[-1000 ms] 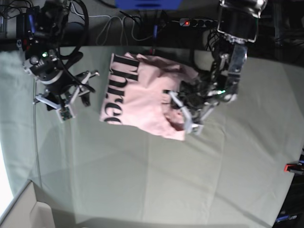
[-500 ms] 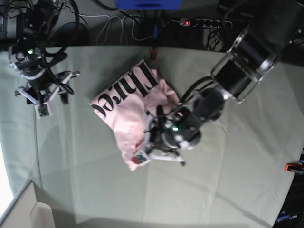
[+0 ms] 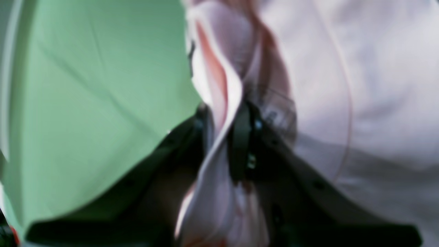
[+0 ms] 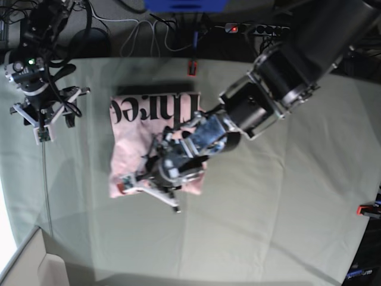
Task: Layout the t-shirt on the table in an organized manner, then fold the t-shirt properly
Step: 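Press and square the folded bundle with the left gripper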
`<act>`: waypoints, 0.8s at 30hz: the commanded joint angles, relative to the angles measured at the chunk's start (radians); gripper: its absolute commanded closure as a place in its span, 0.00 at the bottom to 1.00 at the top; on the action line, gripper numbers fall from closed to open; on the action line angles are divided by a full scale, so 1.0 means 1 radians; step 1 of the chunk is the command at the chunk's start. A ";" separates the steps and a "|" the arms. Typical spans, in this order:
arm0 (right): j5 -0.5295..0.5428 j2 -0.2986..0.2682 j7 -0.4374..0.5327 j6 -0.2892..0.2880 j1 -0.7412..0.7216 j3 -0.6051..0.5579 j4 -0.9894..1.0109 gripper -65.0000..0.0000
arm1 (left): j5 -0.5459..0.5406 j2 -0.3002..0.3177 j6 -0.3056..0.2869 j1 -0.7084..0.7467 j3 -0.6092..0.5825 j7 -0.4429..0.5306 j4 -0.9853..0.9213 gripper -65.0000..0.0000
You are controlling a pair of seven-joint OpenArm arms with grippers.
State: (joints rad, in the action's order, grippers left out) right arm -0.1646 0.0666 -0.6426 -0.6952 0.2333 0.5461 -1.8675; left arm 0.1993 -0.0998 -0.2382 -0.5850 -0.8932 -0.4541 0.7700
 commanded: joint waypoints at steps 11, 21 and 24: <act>0.012 -0.003 0.019 -0.003 -0.004 -0.001 -0.019 0.50 | 0.199 -0.050 0.013 -0.026 0.003 -0.025 0.012 0.75; 0.012 -0.001 0.019 -0.003 -0.007 -0.005 -0.019 0.50 | 0.265 -0.047 0.021 -0.034 0.010 -0.079 0.142 0.31; 0.012 -0.001 0.019 -0.003 -0.005 -0.001 -0.019 0.50 | 0.265 0.013 0.021 -0.025 0.062 -0.081 0.316 0.31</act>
State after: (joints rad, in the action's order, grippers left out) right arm -0.1627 0.0704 -0.6422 -0.6949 0.2317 0.5426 -1.8675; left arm 0.4473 -0.0902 -0.2367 -0.5777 -0.8417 -0.5346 1.0725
